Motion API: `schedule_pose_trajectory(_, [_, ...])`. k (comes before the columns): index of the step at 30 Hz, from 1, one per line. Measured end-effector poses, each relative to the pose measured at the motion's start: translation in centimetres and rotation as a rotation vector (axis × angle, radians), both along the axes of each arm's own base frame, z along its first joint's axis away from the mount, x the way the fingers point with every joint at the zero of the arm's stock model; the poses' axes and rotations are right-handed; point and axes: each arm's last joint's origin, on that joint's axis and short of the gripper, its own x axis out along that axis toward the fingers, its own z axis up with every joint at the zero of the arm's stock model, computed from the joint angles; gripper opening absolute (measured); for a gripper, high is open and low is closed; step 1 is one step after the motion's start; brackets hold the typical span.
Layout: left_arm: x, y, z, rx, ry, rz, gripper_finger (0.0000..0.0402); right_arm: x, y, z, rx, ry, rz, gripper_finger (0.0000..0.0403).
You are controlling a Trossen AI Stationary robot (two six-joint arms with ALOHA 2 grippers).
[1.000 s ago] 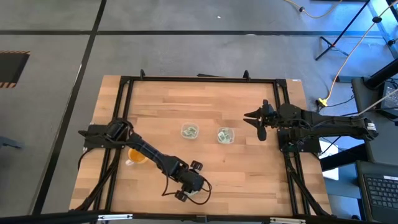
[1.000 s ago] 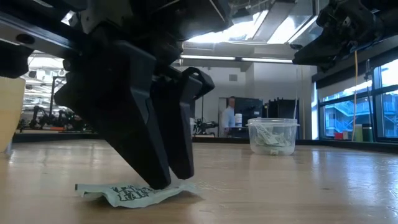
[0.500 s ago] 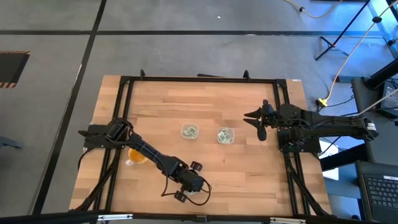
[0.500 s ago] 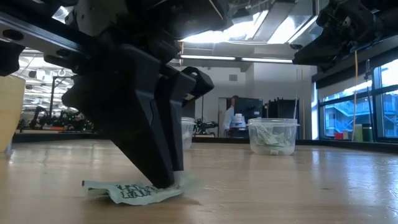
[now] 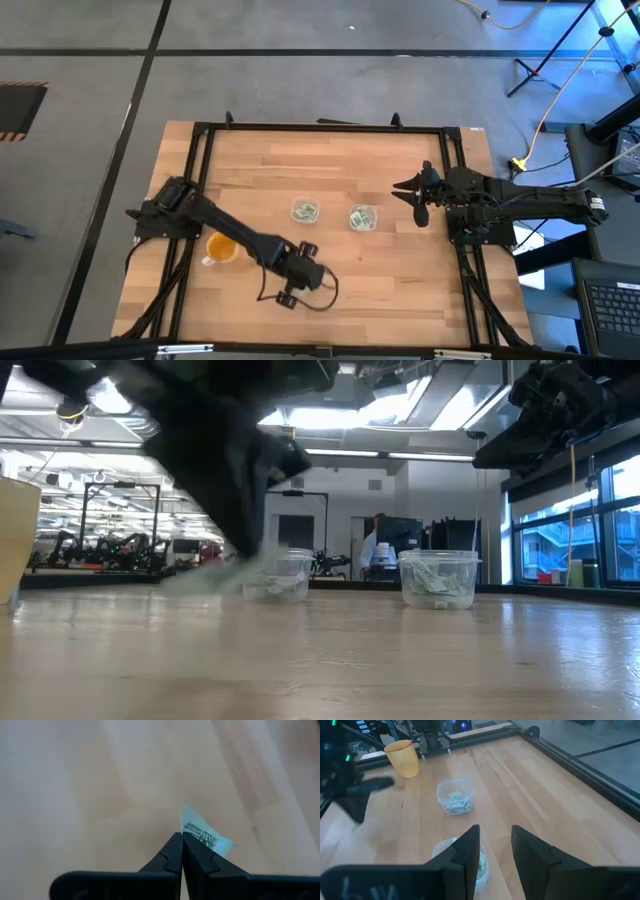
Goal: Pick and place Stevia / Truvia into bins
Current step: Put the stevia packet into the left transparent container
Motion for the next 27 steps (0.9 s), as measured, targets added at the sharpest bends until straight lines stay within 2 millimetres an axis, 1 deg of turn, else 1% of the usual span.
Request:
schedule_pose_trajectory(2, [-0.2,1.5,1.6,0.002,-0.005,0.047,0.0002,0.0,0.0,0.0,0.000,0.003,0.000,0.0116])
schedule_pose_trajectory(4, [-0.4,3.1,3.5,0.018,-0.044,0.114,0.0003,0.0,0.0,-0.1,0.001,0.006,0.000,0.0116])
schedule_pose_trajectory(6, [-0.6,5.0,5.4,0.058,-0.094,0.198,0.0003,0.0,0.0,-0.1,0.001,0.012,0.000,0.0116])
schedule_pose_trajectory(8, [-1.0,6.9,6.9,0.111,-0.130,0.288,0.0003,-0.1,0.0,-0.2,0.002,0.021,0.000,0.0116])
schedule_pose_trajectory(10, [-1.4,9.0,8.0,0.156,-0.139,0.371,0.0003,-0.1,0.0,-0.2,0.003,0.025,0.000,0.0116])
schedule_pose_trajectory(13, [-1.9,12.0,9.1,0.168,-0.135,0.448,0.0002,-0.1,0.0,-0.2,0.005,0.027,-0.001,0.0116])
schedule_pose_trajectory(15, [-1.8,13.6,9.2,0.165,-0.133,0.472,0.0002,-0.1,0.0,-0.3,0.003,0.028,0.000,0.0116])
schedule_pose_trajectory(19, [-1.5,15.9,8.0,0.140,-0.079,0.478,0.0003,-0.1,0.0,-0.3,0.000,0.029,0.001,0.0116])
schedule_pose_trajectory(22, [-1.6,16.8,6.4,0.141,-0.018,0.480,0.0001,-0.1,0.0,-0.3,-0.019,0.033,0.008,0.0116])
schedule_pose_trajectory(27, [-2.3,17.6,4.7,0.161,0.025,0.504,0.0003,-0.1,0.0,-0.3,-0.022,0.034,0.009,0.0116])
